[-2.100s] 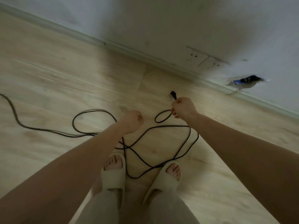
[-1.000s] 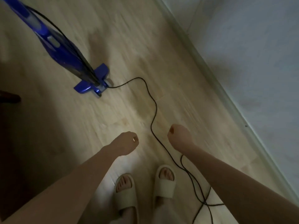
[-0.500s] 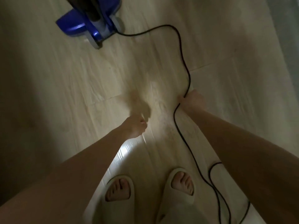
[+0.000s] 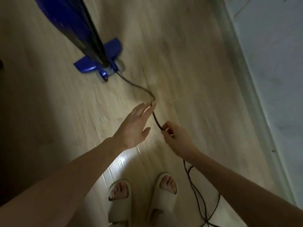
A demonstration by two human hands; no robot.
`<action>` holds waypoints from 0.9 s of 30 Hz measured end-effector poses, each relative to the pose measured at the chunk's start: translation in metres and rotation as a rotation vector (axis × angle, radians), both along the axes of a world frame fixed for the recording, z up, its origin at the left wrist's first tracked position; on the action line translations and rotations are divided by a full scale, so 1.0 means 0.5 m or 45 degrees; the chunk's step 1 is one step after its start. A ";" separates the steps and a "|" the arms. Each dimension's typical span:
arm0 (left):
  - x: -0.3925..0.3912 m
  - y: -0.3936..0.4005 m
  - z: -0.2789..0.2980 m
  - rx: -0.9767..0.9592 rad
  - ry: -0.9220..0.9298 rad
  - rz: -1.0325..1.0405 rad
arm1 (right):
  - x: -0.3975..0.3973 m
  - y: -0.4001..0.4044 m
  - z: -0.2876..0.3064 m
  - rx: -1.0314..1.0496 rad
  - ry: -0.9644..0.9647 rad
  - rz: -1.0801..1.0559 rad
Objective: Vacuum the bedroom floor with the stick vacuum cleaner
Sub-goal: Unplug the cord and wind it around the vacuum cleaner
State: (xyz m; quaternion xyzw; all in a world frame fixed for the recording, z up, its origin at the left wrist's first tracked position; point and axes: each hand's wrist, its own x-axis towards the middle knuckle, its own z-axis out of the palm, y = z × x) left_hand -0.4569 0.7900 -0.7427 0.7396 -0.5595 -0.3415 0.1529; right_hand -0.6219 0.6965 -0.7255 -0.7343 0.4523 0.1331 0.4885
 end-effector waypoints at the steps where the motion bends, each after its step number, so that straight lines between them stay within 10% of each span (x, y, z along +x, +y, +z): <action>1: 0.007 -0.012 0.045 -0.013 -0.060 -0.120 | -0.003 -0.013 0.063 0.019 -0.029 0.044; 8: 0.010 -0.089 0.457 0.132 0.222 -0.337 | 0.004 -0.118 0.509 0.000 -0.166 0.188; 17: -0.030 -0.080 0.962 -0.285 0.791 0.747 | 0.008 -0.158 0.973 -0.094 -0.489 -0.062; 27: 0.076 -0.021 1.277 -0.565 1.158 1.733 | -0.049 -0.093 1.132 -0.381 -0.247 0.122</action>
